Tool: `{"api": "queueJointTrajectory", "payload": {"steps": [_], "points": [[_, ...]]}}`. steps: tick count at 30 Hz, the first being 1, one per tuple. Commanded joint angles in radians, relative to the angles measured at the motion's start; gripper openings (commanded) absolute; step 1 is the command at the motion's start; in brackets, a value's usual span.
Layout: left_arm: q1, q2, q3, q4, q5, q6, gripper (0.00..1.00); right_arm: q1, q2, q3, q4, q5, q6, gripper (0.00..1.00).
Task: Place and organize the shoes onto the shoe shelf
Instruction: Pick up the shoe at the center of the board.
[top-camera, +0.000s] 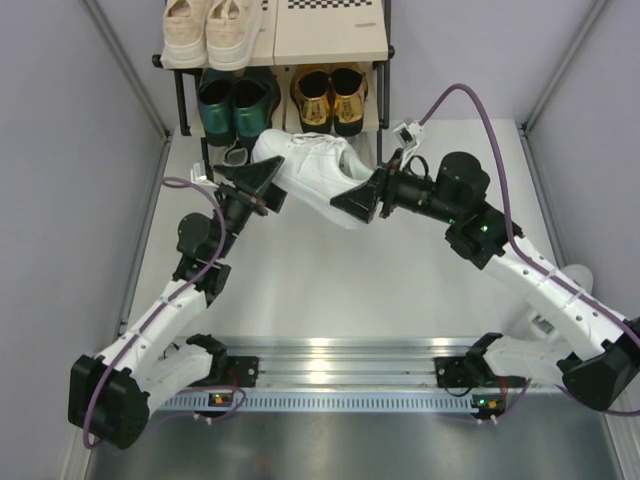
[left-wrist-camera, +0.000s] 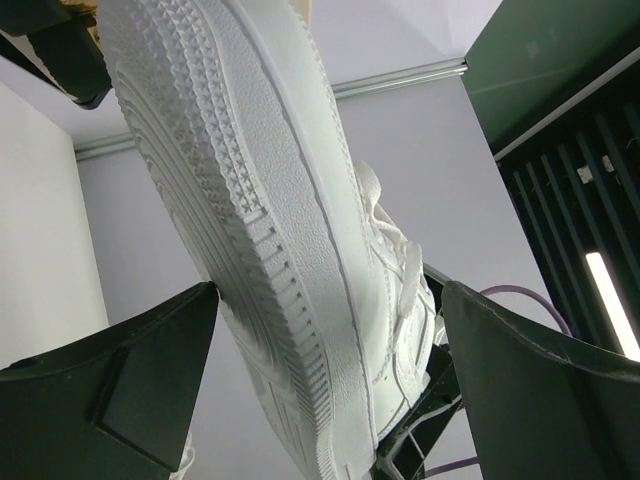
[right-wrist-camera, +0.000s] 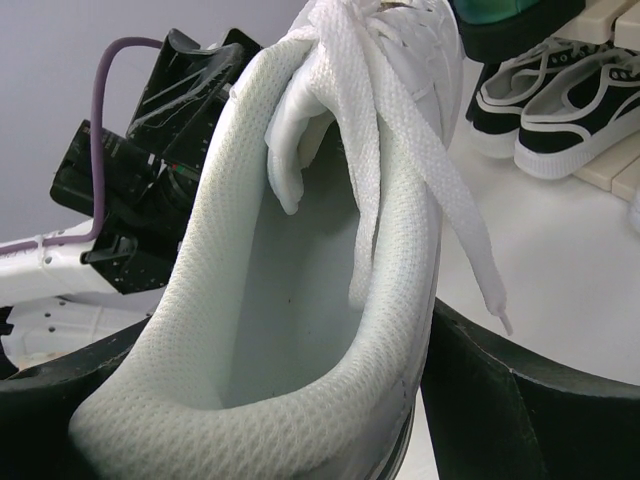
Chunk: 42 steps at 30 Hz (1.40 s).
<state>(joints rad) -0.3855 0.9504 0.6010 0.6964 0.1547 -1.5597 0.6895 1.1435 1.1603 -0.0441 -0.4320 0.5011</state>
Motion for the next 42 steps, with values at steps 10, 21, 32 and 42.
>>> {"api": "queueJointTrajectory", "payload": {"steps": [10, 21, 32, 42], "points": [[0.03, -0.022, 0.111, -0.043, 0.065, 0.041, 0.98, -0.08, 0.01, 0.13, 0.237, -0.054, 0.109, 0.0], [0.034, -0.009, 0.152, -0.089, 0.092, 0.058, 0.98, -0.156, 0.053, 0.177, 0.322, -0.103, 0.258, 0.0], [0.04, 0.01, 0.263, -0.054, 0.131, 0.089, 0.98, -0.209, 0.084, 0.239, 0.388, -0.12, 0.341, 0.0], [0.06, -0.021, 0.249, -0.095, 0.126, 0.095, 0.98, -0.219, 0.094, 0.277, 0.437, -0.123, 0.468, 0.0]]}}
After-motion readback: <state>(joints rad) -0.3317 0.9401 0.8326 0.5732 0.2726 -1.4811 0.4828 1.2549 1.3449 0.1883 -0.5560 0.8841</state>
